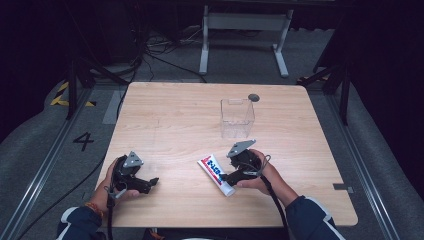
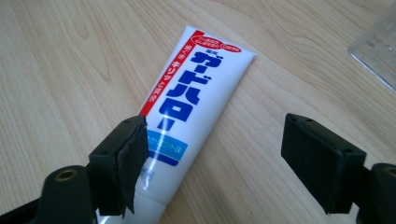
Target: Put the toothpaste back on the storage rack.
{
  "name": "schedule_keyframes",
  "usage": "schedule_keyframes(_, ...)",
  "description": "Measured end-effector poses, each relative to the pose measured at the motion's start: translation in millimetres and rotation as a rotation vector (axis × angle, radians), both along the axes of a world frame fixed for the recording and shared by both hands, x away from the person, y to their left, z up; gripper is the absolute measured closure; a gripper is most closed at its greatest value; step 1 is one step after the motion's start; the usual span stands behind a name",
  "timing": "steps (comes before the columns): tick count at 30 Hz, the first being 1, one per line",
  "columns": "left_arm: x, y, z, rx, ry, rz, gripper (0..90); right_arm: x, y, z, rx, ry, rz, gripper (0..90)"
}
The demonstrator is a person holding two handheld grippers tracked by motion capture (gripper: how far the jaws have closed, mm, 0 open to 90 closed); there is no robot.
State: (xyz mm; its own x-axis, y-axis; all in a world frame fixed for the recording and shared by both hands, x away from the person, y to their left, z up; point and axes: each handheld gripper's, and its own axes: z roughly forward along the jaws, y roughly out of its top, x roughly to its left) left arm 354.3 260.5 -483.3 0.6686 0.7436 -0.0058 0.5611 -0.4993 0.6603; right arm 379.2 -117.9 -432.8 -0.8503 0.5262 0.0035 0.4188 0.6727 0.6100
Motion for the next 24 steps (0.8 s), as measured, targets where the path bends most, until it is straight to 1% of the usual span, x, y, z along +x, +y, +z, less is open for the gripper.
schedule_keyframes(2, 0.0, 0.0, 0.0, 0.000, 0.000, 0.000, 0.5, 1.0, 4.8, -0.6, 0.002, 0.009, 0.001, 23.9)
schedule_keyframes(3, 0.0, 0.0, 0.0, 0.000, 0.000, 0.000, 0.5, 1.7, 7.4, -1.0, 0.000, 0.012, 0.012, 23.8)
schedule_keyframes(6, 0.0, 0.0, 0.0, 0.000, 0.000, 0.000, 0.5, 3.3, 15.2, -2.8, -0.013, 0.019, 0.023, 23.1)
schedule_keyframes(9, 0.0, 0.0, 0.0, 0.000, 0.000, 0.000, 0.5, 6.7, 22.1, -6.7, -0.017, 0.041, 0.029, 22.4)
schedule_keyframes(11, 0.0, 0.0, 0.0, 0.000, 0.000, 0.000, 0.5, 8.9, 26.8, -10.2, -0.029, 0.063, 0.030, 22.1)
schedule_keyframes(13, 0.0, 0.0, 0.0, 0.000, 0.000, -0.001, 0.5, 10.8, 31.8, -14.4, -0.055, 0.063, 0.038, 22.7)
schedule_keyframes(14, 0.0, 0.0, 0.0, 0.000, 0.000, 0.000, 0.5, 12.0, 34.1, -16.4, -0.062, 0.070, 0.039, 22.7)
schedule_keyframes(17, 0.1, 0.0, -0.1, 0.000, -0.001, -0.001, 0.5, 13.5, 37.4, -19.2, -0.071, 0.078, 0.036, 23.0)
schedule_keyframes(20, 0.0, 0.0, 0.0, 0.000, 0.000, 0.000, 0.5, 15.5, 43.4, -23.2, -0.095, 0.092, 0.027, 24.4)
schedule_keyframes(23, 0.0, 0.0, 0.0, 0.000, 0.000, 0.000, 0.5, 17.3, 47.8, -25.5, -0.112, 0.095, 0.015, 23.5)
schedule_keyframes(24, 0.0, 0.0, 0.0, 0.000, 0.000, 0.000, 0.5, 18.3, 48.6, -25.9, -0.115, 0.104, 0.011, 23.6)
